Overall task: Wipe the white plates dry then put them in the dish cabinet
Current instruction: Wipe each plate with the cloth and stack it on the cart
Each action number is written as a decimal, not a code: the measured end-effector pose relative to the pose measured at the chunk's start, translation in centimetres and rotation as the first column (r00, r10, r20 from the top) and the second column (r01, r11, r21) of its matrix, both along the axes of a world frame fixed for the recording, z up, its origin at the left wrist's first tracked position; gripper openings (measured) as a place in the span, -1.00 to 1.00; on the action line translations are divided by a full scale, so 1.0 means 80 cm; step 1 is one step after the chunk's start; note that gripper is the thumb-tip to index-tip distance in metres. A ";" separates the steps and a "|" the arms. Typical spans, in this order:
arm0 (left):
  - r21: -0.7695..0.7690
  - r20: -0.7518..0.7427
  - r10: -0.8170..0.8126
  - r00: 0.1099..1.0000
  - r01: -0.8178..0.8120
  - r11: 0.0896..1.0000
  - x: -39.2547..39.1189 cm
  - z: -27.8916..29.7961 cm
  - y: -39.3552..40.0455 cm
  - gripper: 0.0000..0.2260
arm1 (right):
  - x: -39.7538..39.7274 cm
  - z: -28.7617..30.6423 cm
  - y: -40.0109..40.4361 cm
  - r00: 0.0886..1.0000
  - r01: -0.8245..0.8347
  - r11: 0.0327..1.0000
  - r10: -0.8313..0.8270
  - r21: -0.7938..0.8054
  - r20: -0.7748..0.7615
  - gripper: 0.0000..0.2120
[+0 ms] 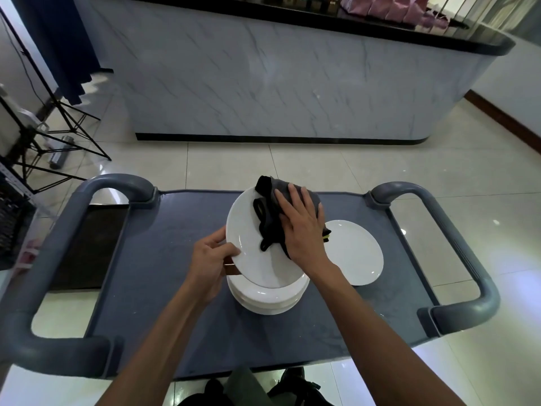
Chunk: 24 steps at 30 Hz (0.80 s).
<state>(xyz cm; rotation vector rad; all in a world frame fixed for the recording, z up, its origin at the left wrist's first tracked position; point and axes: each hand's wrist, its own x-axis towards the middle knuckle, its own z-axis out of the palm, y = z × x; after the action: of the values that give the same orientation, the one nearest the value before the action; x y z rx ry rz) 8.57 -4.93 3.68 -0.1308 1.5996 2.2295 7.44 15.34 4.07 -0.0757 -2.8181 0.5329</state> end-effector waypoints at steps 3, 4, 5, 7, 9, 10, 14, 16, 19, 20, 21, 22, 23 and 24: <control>-0.013 -0.007 -0.023 1.000 0.023 1.000 0.000 0.000 0.000 -0.56 | -0.007 0.005 -0.015 0.999 -0.041 0.999 0.041 -0.008 -0.022 -0.51; -0.016 -0.006 -0.030 1.000 0.030 0.999 0.001 -0.001 0.001 -0.56 | -0.008 0.006 -0.022 0.997 -0.069 0.998 0.068 -0.003 -0.032 -0.50; -0.016 -0.002 -0.032 0.999 0.032 0.999 0.001 -0.001 0.002 -0.56 | -0.008 0.007 -0.028 0.994 -0.101 0.995 0.101 0.003 -0.039 -0.50; -0.009 0.012 -0.019 1.000 0.019 1.000 0.002 -0.002 0.004 -0.56 | -0.004 0.007 -0.040 0.985 -0.167 0.986 0.167 0.021 -0.030 -0.50; 0.003 0.016 -0.004 1.000 0.003 1.000 0.003 -0.003 0.004 -0.60 | 0.005 0.005 -0.049 0.976 -0.219 0.975 0.219 0.023 -0.002 -0.49; 0.013 0.017 0.005 1.000 -0.005 1.000 0.004 -0.004 0.004 -0.62 | 0.010 0.003 -0.052 0.971 -0.237 0.971 0.237 0.016 0.006 -0.47; 0.010 0.012 0.015 1.000 -0.015 1.000 0.006 -0.006 0.001 -0.65 | 0.018 -0.008 -0.052 0.963 -0.269 0.963 0.269 0.008 0.010 -0.50; -0.008 0.000 -0.003 1.000 0.003 1.000 0.006 -0.007 0.001 -0.64 | 0.012 -0.006 -0.050 0.963 -0.268 0.963 0.268 0.010 0.003 -0.47; -0.033 -0.015 -0.020 1.000 0.020 0.999 0.005 -0.007 0.002 -0.60 | 0.000 0.000 -0.047 0.975 -0.217 0.976 0.218 0.011 -0.033 -0.47; -0.038 -0.016 -0.020 1.000 0.019 0.999 0.005 -0.007 0.002 -0.58 | -0.004 0.003 -0.044 0.982 -0.185 0.983 0.186 0.012 -0.046 -0.48; -0.038 -0.015 -0.017 1.000 0.017 0.999 0.005 -0.007 0.002 -0.56 | -0.008 0.005 -0.040 0.987 -0.151 0.988 0.151 0.012 -0.057 -0.49; -0.030 -0.012 -0.013 1.000 0.013 0.999 0.006 -0.007 0.001 -0.55 | -0.012 0.007 -0.035 0.991 -0.119 0.993 0.119 0.009 -0.063 -0.50; -0.016 -0.009 -0.007 1.000 0.007 1.000 0.007 -0.007 0.000 -0.54 | -0.015 0.009 -0.029 0.994 -0.091 0.996 0.091 0.003 -0.063 -0.50; -0.003 -0.008 0.003 1.000 -0.003 1.000 0.009 -0.007 0.000 -0.53 | -0.017 0.010 -0.023 0.996 -0.067 0.998 0.067 -0.003 -0.056 -0.51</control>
<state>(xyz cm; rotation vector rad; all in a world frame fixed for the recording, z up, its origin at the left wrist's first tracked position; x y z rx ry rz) 9.27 -4.93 3.13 -0.1247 1.6078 2.2330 6.11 13.53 4.86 0.0327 -2.7727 0.5484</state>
